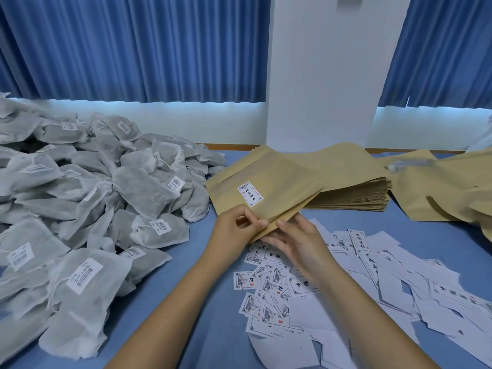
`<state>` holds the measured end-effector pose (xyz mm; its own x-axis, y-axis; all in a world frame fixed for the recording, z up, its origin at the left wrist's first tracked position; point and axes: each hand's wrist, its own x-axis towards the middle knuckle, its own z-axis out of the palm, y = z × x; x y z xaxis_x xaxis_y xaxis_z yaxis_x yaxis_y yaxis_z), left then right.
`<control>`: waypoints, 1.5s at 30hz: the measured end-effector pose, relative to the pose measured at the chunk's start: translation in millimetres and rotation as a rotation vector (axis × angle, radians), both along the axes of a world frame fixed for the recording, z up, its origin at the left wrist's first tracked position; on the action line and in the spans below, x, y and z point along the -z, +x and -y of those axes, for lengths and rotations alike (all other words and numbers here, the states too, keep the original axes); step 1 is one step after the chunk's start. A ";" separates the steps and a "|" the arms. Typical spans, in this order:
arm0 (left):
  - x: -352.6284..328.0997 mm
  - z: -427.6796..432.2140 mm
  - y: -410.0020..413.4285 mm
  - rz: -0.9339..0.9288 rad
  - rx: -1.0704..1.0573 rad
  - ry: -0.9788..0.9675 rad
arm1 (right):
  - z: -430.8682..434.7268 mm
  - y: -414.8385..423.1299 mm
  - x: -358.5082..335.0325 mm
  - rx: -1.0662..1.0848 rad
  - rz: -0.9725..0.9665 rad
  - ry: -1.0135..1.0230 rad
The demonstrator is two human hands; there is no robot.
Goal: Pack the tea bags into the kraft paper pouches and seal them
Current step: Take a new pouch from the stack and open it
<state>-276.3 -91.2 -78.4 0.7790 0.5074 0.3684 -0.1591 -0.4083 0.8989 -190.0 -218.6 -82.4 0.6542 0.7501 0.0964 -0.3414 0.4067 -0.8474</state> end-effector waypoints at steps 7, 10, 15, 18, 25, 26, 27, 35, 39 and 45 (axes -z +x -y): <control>2.7 32.4 9.7 -0.066 -0.211 0.813 | -9.0 -6.5 8.8 0.322 0.162 -0.217; 1.8 33.7 8.7 -0.090 -0.313 0.752 | -8.9 -8.9 7.0 0.317 0.282 -0.304; -2.1 34.9 2.7 -0.031 -0.432 0.618 | -11.6 -9.7 3.9 0.332 0.390 -0.392; -3.0 37.1 3.4 -0.035 -0.469 0.519 | -11.2 -8.4 3.0 0.311 0.382 -0.413; -5.9 42.1 6.1 -0.111 -0.474 0.302 | -9.5 -8.8 1.0 0.240 0.280 -0.353; -4.5 42.2 6.5 -0.113 -0.465 0.290 | -9.7 -8.3 1.7 0.237 0.268 -0.359; -3.7 42.3 7.1 -0.115 -0.457 0.273 | -10.1 -8.3 2.6 0.239 0.265 -0.371; -5.5 19.9 2.6 -0.030 -0.418 0.256 | -7.5 -11.5 4.1 0.339 0.197 -0.419; -3.5 37.8 5.8 -0.295 -0.315 0.720 | -5.3 -10.8 3.7 0.394 0.252 -0.418; -22.0 29.9 -7.6 0.322 -0.460 0.911 | 7.5 3.1 0.7 0.387 0.089 -0.477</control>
<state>-283.9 -121.1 -56.4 0.3815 0.1580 0.9108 0.0062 -0.9857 0.1684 -186.9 -226.1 -83.2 0.8925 0.4336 -0.1243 -0.1647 0.0568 -0.9847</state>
